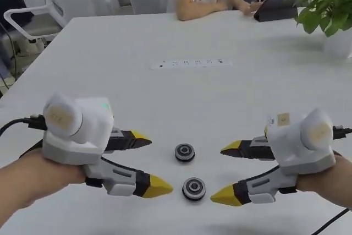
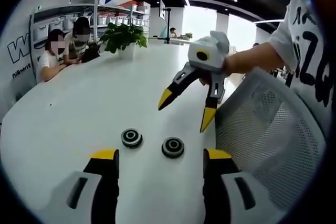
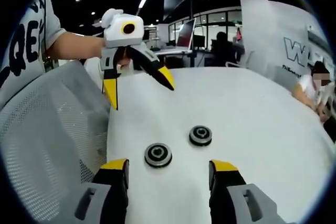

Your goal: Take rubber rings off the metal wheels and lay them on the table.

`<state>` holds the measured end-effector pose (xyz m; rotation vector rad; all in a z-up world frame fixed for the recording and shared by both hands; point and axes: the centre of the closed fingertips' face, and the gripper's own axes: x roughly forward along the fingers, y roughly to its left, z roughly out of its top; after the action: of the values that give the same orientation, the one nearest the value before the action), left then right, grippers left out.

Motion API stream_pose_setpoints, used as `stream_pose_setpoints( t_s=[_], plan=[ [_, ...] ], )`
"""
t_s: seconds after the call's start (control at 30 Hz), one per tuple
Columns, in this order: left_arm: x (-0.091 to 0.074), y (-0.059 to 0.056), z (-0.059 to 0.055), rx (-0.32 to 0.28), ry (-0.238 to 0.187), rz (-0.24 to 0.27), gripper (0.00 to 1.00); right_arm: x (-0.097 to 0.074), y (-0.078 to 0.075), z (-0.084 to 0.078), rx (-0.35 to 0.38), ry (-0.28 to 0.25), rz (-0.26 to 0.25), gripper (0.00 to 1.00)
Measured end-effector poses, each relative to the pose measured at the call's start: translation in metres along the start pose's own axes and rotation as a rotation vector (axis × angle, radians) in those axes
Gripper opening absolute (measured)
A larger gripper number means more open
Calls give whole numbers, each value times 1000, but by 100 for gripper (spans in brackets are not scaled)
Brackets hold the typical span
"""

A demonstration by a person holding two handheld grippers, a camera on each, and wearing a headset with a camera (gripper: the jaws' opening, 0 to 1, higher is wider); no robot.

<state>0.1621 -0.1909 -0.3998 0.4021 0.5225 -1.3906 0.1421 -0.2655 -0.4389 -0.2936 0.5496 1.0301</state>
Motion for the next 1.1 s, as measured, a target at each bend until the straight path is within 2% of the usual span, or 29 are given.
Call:
stream_pose_setpoints(
  t_s=[0.23,0.67,1.1],
  plan=[
    [8,-4,-2,9,7,-20,58,5,4,-6,8,9,19,58],
    [25,-14,-12,21,64,-75,51,10,3,-17,22,20,28,51],
    [44,-18,-13,14,78,-97,40,17,4,-20,27,11,44,45]
  ],
)
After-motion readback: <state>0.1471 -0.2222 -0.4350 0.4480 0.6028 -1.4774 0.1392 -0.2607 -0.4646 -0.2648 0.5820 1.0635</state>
